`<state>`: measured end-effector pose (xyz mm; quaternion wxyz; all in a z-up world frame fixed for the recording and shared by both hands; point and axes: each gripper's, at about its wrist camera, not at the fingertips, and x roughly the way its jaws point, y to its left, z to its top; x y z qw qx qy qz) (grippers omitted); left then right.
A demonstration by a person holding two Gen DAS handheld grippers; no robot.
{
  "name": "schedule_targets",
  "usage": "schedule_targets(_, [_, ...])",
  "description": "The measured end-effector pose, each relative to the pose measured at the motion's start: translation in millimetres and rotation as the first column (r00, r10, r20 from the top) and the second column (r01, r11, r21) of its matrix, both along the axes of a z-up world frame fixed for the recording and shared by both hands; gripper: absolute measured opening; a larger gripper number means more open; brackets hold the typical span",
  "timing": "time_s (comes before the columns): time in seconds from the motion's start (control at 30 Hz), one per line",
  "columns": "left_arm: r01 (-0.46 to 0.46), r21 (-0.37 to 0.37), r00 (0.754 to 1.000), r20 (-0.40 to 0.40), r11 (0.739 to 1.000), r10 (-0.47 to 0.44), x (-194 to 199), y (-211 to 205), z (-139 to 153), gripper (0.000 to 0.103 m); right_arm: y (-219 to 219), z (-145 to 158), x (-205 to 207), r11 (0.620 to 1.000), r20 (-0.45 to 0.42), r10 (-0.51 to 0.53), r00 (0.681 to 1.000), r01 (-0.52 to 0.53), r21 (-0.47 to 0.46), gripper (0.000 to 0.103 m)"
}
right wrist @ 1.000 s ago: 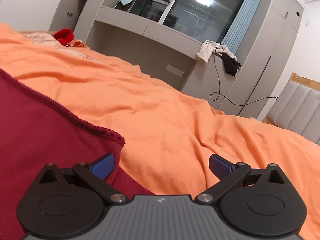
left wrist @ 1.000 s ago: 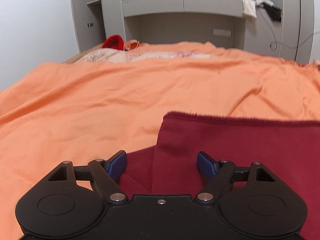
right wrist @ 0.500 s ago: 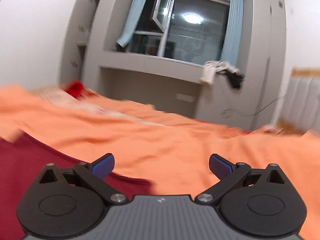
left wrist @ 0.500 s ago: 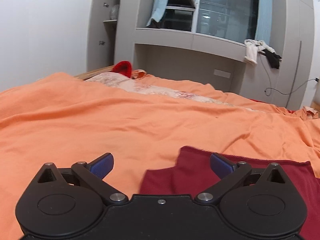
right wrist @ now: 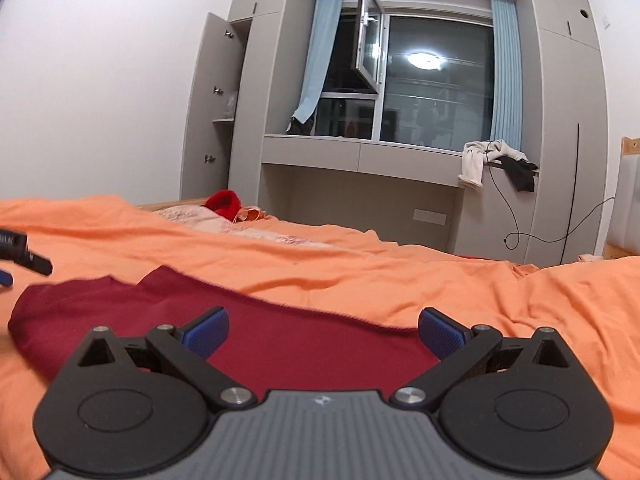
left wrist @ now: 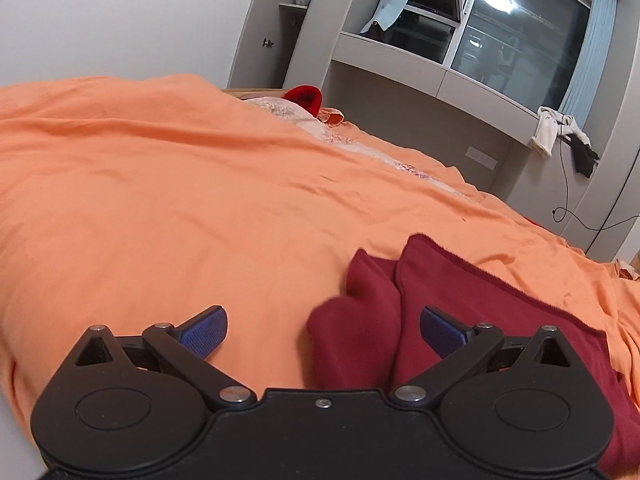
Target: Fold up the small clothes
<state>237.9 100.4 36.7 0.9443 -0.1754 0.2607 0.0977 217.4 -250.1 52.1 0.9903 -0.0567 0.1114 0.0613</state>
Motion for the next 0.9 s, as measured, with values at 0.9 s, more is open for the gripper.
schedule_targets(0.9, [0.154,-0.072,0.988,0.004,0.985,-0.154,-39.1,-37.1,-25.8,0.102,40.5,-55.3,3.1,0.995,-0.073,0.013,0.997,-0.020,-0.095,0.103])
